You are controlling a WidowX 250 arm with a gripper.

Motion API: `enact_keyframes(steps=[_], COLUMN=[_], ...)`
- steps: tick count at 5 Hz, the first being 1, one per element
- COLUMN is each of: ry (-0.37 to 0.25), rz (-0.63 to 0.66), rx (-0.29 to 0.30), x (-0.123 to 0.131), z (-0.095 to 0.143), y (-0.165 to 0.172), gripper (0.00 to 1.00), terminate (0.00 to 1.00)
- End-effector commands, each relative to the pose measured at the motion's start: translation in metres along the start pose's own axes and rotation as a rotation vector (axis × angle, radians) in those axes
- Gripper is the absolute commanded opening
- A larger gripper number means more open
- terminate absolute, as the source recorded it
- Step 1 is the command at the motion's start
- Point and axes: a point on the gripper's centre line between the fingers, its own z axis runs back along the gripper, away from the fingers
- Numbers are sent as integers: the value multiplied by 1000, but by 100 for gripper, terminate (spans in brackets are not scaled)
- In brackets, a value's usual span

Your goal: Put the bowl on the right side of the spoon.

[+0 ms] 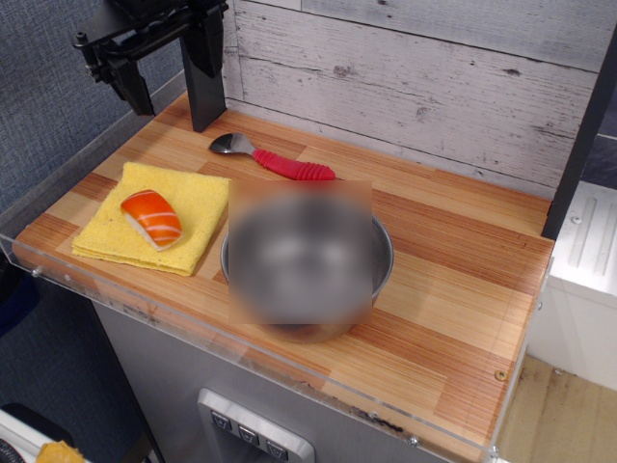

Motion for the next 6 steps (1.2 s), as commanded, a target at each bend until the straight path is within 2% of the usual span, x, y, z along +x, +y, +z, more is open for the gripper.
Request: enact_keyframes(steps=[1,2,4,5,6], ry=[0,13,47,79,65], rz=[0,-247,-759,-896,-985], rx=[0,-50,-53,-50,-46], x=[0,-4,-11,-22,-34], z=[0,-6,-19,-30,-39], y=[0,9,24,31,24], gripper=[100,100,100,100,100], terminate=[0,0,0,0,0])
